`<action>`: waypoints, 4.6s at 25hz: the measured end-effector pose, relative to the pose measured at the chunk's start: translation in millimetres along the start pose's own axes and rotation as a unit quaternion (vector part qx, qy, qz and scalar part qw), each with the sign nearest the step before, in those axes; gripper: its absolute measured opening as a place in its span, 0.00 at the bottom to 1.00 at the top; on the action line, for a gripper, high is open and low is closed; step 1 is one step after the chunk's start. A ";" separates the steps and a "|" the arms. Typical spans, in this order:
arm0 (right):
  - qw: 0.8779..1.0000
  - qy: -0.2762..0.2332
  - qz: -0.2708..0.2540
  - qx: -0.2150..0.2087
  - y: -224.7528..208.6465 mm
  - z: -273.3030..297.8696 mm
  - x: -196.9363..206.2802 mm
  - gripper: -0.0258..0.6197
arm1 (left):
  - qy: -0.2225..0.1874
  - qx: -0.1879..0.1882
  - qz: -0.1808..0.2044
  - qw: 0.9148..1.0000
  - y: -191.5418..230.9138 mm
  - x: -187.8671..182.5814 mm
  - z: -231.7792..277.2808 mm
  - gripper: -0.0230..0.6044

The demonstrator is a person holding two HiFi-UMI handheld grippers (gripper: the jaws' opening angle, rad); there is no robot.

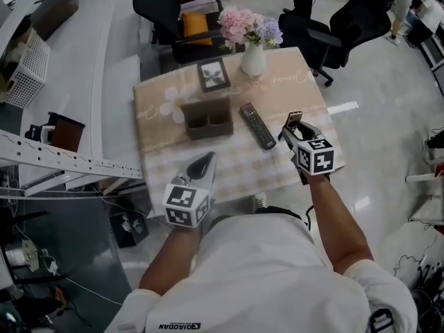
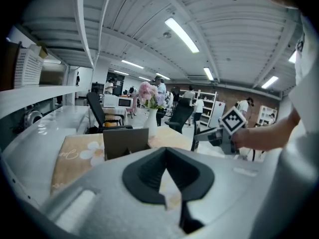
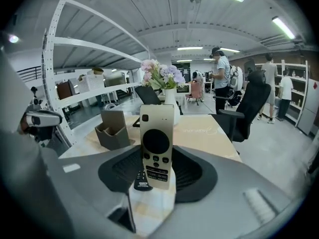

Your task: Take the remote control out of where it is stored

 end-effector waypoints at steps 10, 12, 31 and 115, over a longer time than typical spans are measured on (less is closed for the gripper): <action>0.990 0.115 -0.053 -0.058 -15.3 56.3 35.1 0.33 | -0.008 -0.035 -0.015 0.999 -8.0 1.0 12.3 0.04; 0.990 0.116 -0.051 -0.068 -16.7 66.6 32.2 0.33 | -0.013 -0.046 -0.019 0.999 -6.0 0.5 12.2 0.04; 0.979 0.136 -0.064 -0.138 -21.7 147.3 41.7 0.17 | -0.033 -0.134 -0.071 0.988 2.4 15.1 -0.9 0.04; 0.981 -0.153 0.023 -0.113 277.7 -172.7 -9.3 0.05 | -0.062 0.036 0.011 0.997 -31.7 45.7 -216.2 0.04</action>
Point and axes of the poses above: the fingertips, and each gripper's own axes: z forward along the fingers, y to its left, x out of its underside, the point moved 1 cm from there along -z, backward along the fingers, and after that the axes turned 13 degrees about -z, right-handed, at the moved point
